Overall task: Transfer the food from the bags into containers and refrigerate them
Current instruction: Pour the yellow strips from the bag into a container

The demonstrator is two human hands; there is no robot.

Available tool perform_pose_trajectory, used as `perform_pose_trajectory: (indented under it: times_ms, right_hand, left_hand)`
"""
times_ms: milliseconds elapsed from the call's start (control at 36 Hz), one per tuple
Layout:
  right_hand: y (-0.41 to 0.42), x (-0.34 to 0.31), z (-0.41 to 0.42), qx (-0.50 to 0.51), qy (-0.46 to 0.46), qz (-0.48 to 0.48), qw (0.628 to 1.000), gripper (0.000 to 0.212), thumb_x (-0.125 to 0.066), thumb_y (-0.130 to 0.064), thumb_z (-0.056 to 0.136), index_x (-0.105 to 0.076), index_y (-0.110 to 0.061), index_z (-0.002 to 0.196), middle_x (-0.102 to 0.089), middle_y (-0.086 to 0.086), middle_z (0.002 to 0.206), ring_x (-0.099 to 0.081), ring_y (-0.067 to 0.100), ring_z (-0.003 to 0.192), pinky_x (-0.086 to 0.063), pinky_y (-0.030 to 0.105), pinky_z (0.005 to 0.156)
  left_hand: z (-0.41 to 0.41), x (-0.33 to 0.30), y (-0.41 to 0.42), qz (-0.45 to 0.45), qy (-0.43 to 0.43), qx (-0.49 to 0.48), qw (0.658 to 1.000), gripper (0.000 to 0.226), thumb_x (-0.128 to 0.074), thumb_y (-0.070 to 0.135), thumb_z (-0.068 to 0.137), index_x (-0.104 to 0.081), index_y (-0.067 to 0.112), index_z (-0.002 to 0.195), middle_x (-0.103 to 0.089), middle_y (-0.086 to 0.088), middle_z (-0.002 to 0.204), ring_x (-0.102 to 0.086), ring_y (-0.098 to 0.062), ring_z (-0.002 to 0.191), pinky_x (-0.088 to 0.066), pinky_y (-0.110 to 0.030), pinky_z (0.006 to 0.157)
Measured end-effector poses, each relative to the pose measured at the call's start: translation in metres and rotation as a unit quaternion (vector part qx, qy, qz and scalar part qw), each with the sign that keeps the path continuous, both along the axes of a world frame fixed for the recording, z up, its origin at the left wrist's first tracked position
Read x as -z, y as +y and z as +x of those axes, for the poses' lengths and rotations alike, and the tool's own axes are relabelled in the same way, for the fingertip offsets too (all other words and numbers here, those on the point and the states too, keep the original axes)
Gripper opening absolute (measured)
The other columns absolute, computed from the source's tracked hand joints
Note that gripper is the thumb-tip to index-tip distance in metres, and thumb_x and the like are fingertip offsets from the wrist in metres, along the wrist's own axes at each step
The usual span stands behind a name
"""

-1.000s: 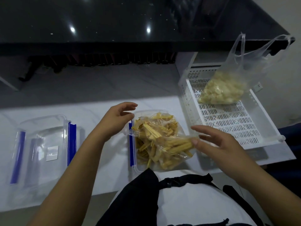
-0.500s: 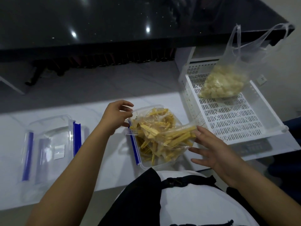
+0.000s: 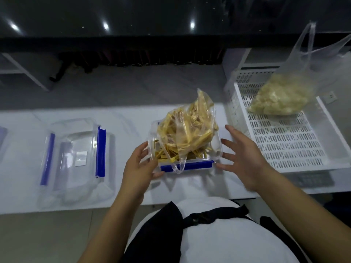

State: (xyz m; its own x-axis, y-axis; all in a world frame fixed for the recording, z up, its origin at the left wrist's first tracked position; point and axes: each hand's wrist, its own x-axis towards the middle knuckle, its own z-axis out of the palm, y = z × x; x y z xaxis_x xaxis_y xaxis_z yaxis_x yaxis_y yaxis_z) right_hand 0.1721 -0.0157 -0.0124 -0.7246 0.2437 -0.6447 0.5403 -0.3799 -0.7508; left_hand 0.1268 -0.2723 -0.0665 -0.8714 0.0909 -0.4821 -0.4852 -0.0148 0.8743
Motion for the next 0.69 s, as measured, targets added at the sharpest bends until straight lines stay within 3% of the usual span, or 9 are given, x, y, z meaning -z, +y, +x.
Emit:
perform_pose_trajectory:
  times_ms: [56, 111, 222, 306, 444, 528, 583, 639, 694]
  right_hand:
    - [0.004, 0.002, 0.000, -0.028, -0.005, 0.018, 0.999, 0.063, -0.061, -0.065, 0.081, -0.047, -0.046, 0.139, -0.050, -0.006, 0.142, -0.055, 0.029, 0.124, -0.047, 0.058, 0.102]
    - [0.009, -0.001, 0.001, -0.059, -0.004, 0.058, 0.997, 0.075, -0.062, -0.069, 0.072, -0.046, -0.046, 0.141, -0.049, -0.005, 0.146, -0.052, 0.028, 0.127, -0.042, 0.057, 0.107]
    - [0.020, -0.014, -0.011, -0.090, 0.066, 0.182, 0.977, 0.050, -0.068, -0.058, 0.081, -0.053, -0.052, 0.128, -0.047, -0.007, 0.148, -0.047, 0.020, 0.132, -0.041, 0.051, 0.108]
    - [0.027, -0.027, -0.035, -0.107, 0.115, 0.246, 0.956, 0.049, -0.072, -0.048, 0.084, -0.058, -0.046, 0.130, -0.051, -0.005, 0.144, -0.048, 0.016, 0.132, -0.041, 0.049, 0.109]
    - [0.024, -0.035, -0.088, -0.170, 0.116, 0.264, 0.942, 0.058, -0.075, -0.039, 0.085, -0.053, -0.037, 0.139, -0.048, -0.006, 0.141, -0.048, 0.015, 0.127, -0.042, 0.041, 0.105]
    - [0.019, -0.034, -0.109, -0.206, 0.098, 0.256, 0.939, 0.034, -0.077, -0.031, 0.085, -0.066, -0.031, 0.118, -0.065, -0.006, 0.119, -0.061, 0.006, 0.103, -0.044, 0.026, 0.082]
    - [0.019, -0.034, -0.115, -0.172, 0.112, 0.255, 0.945, 0.008, -0.076, -0.020, 0.086, -0.072, -0.026, 0.091, -0.073, -0.011, 0.088, -0.065, -0.006, 0.078, -0.042, 0.022, 0.070]
    - [0.022, -0.033, -0.117, -0.138, 0.124, 0.257, 0.948, 0.016, -0.074, -0.012, 0.086, -0.072, -0.023, 0.075, -0.072, -0.011, 0.074, -0.065, -0.004, 0.071, -0.044, 0.023, 0.072]
    - [0.024, -0.031, -0.115, -0.129, 0.128, 0.244, 0.953, 0.020, -0.073, -0.010, 0.087, -0.072, -0.022, 0.072, -0.071, -0.008, 0.076, -0.065, 0.006, 0.080, -0.049, 0.028, 0.081]
  left_hand:
    - [0.005, -0.001, -0.007, -0.055, 0.015, 0.042, 0.997, 0.054, -0.073, 0.025, 0.091, -0.052, 0.041, 0.138, -0.058, 0.009, 0.138, -0.070, -0.009, 0.104, -0.060, -0.028, 0.068]
    - [0.008, -0.002, -0.013, -0.156, 0.062, 0.091, 0.982, 0.062, -0.073, 0.036, 0.089, -0.043, 0.048, 0.142, -0.047, 0.013, 0.147, -0.060, -0.005, 0.114, -0.054, -0.023, 0.073]
    - [0.002, -0.019, -0.016, -0.256, 0.222, 0.115, 0.934, 0.070, -0.070, 0.059, 0.077, -0.034, 0.059, 0.137, -0.032, 0.029, 0.143, -0.041, 0.009, 0.124, -0.043, -0.029, 0.102]
    - [-0.004, -0.031, 0.002, -0.320, 0.302, 0.175, 0.881, 0.074, -0.070, 0.066, 0.073, -0.030, 0.063, 0.136, -0.025, 0.020, 0.155, -0.025, -0.009, 0.145, -0.030, -0.039, 0.112]
    - [-0.005, -0.033, 0.050, -0.370, 0.381, 0.256, 0.807, 0.099, -0.083, 0.052, 0.070, -0.018, 0.052, 0.145, -0.006, 0.003, 0.162, -0.010, -0.026, 0.151, -0.017, -0.046, 0.121]
    - [-0.017, -0.033, 0.060, -0.391, 0.410, 0.227, 0.792, 0.078, -0.080, 0.037, 0.077, -0.039, 0.035, 0.143, -0.021, -0.010, 0.161, -0.018, -0.031, 0.150, -0.018, -0.050, 0.122]
    - [-0.028, -0.037, 0.056, -0.377, 0.461, 0.170, 0.785, 0.048, -0.082, 0.025, 0.079, -0.064, 0.021, 0.123, -0.045, -0.012, 0.150, -0.035, -0.035, 0.143, -0.023, -0.050, 0.117]
    - [-0.038, -0.041, 0.049, -0.371, 0.495, 0.132, 0.774, 0.025, -0.082, 0.014, 0.079, -0.073, 0.016, 0.103, -0.060, -0.007, 0.136, -0.045, -0.033, 0.136, -0.025, -0.049, 0.115]
    - [-0.047, -0.046, 0.042, -0.341, 0.467, 0.120, 0.807, 0.015, -0.081, 0.012, 0.081, -0.073, 0.017, 0.094, -0.063, 0.000, 0.130, -0.048, -0.026, 0.133, -0.027, -0.045, 0.114]
